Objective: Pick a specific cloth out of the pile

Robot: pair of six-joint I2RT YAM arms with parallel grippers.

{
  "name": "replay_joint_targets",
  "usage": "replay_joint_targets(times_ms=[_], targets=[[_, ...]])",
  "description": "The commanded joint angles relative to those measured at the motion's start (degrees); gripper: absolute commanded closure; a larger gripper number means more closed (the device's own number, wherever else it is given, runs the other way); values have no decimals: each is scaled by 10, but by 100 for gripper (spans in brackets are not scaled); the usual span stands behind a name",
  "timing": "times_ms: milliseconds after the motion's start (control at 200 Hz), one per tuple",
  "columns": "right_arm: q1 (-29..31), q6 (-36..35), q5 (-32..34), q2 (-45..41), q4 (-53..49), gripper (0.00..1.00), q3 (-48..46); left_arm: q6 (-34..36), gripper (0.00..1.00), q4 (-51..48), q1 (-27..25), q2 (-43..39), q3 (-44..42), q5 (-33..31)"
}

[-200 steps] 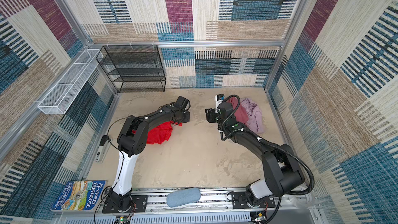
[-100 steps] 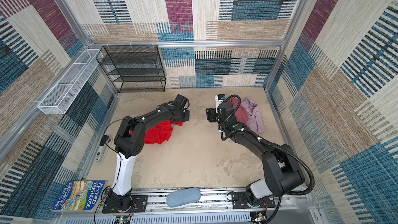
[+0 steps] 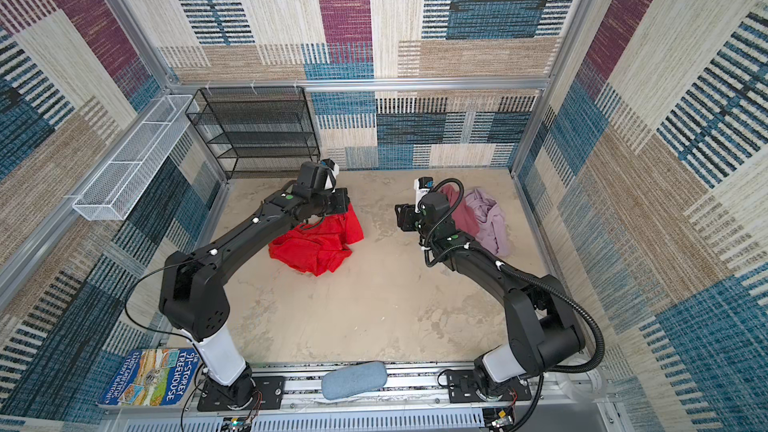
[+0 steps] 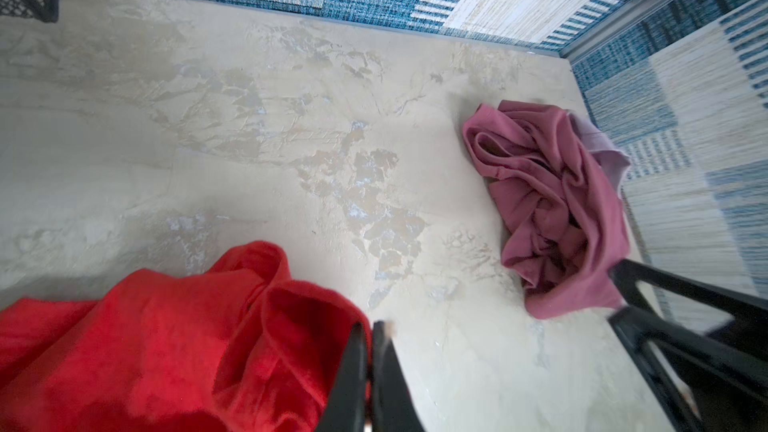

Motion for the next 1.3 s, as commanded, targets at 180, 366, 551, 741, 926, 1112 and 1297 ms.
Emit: replay_joint_targets(times_ms=[180,366,551,741,926,1112,1297], targets=[[0,4,-31,35,6,43,45,-69,100,58,86,-130,-155,59],[0,12,-48,55,8,43,57,-99,100,75,169,-209,-257,81],[0,16,-65,76,4,43,76,-85,100,56,210,-251,-294,62],[0,20,-77,83,6,43,82,-83,100,48,235,-258,-326,49],[0,20,-81,84,3,44,80,-86,100,49,253,-272,-363,12],[-1,25,-85,86,8,44,78,-76,100,45,269,-262,-383,-26],[0,28,-93,90,13,44,79,-72,100,52,278,-220,-386,-26]])
